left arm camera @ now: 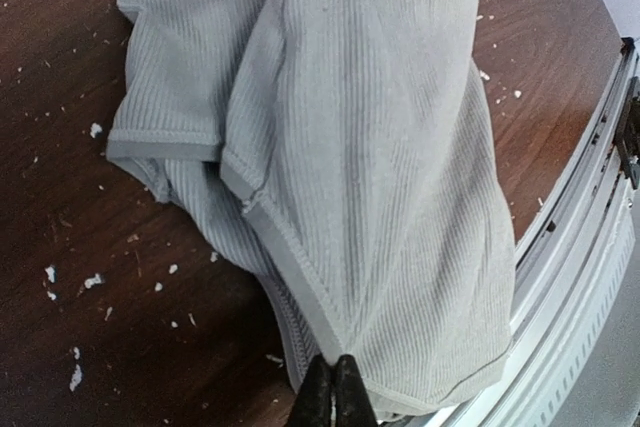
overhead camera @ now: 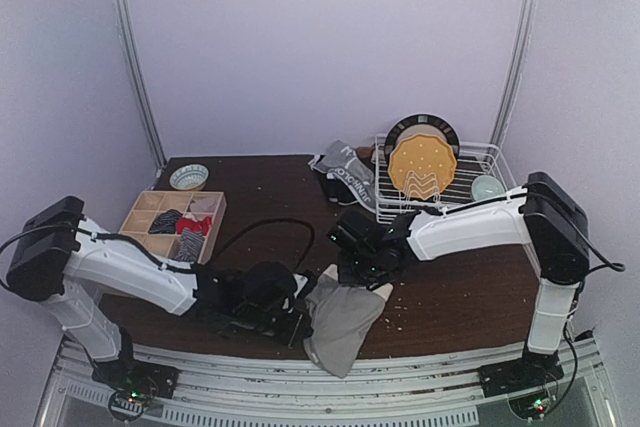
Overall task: Roll the underwear
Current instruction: Pick up the underwear from the center of the board.
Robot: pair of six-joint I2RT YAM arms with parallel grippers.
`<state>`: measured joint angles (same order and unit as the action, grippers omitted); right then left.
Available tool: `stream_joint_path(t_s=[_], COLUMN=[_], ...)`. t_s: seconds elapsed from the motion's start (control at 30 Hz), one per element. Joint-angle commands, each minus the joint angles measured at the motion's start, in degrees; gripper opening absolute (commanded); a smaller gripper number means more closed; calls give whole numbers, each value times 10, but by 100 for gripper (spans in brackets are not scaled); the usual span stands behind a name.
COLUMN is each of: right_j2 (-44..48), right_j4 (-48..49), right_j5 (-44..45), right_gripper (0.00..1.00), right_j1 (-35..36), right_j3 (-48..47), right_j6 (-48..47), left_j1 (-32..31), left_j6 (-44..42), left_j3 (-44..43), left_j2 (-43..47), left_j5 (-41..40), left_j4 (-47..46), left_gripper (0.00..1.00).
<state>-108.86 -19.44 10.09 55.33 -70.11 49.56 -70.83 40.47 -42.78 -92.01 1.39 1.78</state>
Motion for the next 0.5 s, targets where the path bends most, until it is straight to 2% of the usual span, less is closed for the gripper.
stream_joint_path(t_s=[0.0,0.17,0.47], right_j2=[63,85,35], right_j4=[-11,-2,17], right_j5=[10,11,-16], right_gripper=[0,1,0], right_j1=[0,3,2], right_j3=[16,14,-24], right_j6=[8,2,1], left_j1=[-4,-9,-9], left_j6=[-9,-6,10], left_j3=[3,6,23], left_j2=[33,62,87], left_j5=[-14,-40,-79], left_j4=[7,25,52], left_gripper=[0,0,0])
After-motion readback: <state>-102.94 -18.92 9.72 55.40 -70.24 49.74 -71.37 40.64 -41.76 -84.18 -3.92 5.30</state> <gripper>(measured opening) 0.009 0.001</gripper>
